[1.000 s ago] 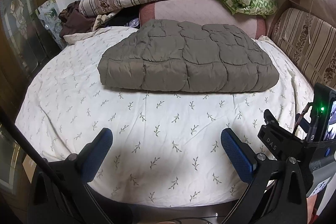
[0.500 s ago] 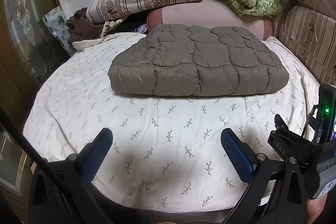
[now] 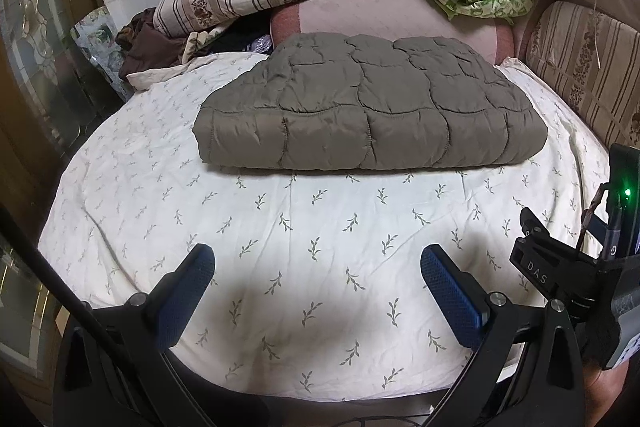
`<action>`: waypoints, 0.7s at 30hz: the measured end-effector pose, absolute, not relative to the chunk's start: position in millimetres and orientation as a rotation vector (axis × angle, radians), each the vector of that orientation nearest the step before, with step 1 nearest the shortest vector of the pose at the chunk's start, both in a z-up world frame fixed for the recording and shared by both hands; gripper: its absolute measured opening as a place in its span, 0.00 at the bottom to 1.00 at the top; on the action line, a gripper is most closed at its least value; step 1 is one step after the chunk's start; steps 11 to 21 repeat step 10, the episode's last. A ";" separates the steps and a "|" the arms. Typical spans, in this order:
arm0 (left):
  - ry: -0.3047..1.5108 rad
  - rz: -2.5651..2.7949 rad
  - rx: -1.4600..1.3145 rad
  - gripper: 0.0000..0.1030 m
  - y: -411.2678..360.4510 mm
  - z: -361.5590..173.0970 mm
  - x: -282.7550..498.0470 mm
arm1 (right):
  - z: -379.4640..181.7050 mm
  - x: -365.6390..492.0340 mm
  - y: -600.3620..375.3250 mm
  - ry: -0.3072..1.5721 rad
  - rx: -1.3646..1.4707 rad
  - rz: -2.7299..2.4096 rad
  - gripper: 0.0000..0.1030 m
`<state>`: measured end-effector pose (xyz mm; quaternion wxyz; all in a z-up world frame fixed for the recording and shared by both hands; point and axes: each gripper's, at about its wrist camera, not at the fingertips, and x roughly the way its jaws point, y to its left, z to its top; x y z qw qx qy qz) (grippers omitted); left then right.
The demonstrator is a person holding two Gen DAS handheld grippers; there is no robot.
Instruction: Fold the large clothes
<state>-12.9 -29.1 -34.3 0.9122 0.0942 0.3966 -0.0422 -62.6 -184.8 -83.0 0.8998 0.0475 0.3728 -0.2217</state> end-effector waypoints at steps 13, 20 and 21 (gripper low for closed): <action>0.802 -0.094 0.221 0.99 -35.9 -35.8 -17.2 | -87.1 -60.4 -187.5 0.797 0.119 -0.448 0.89; 0.802 -0.094 0.221 0.99 -35.9 -35.8 -17.2 | -87.1 -60.4 -187.5 0.797 0.119 -0.448 0.89; 0.802 -0.094 0.221 0.99 -35.9 -35.8 -17.2 | -87.1 -60.4 -187.5 0.797 0.119 -0.448 0.89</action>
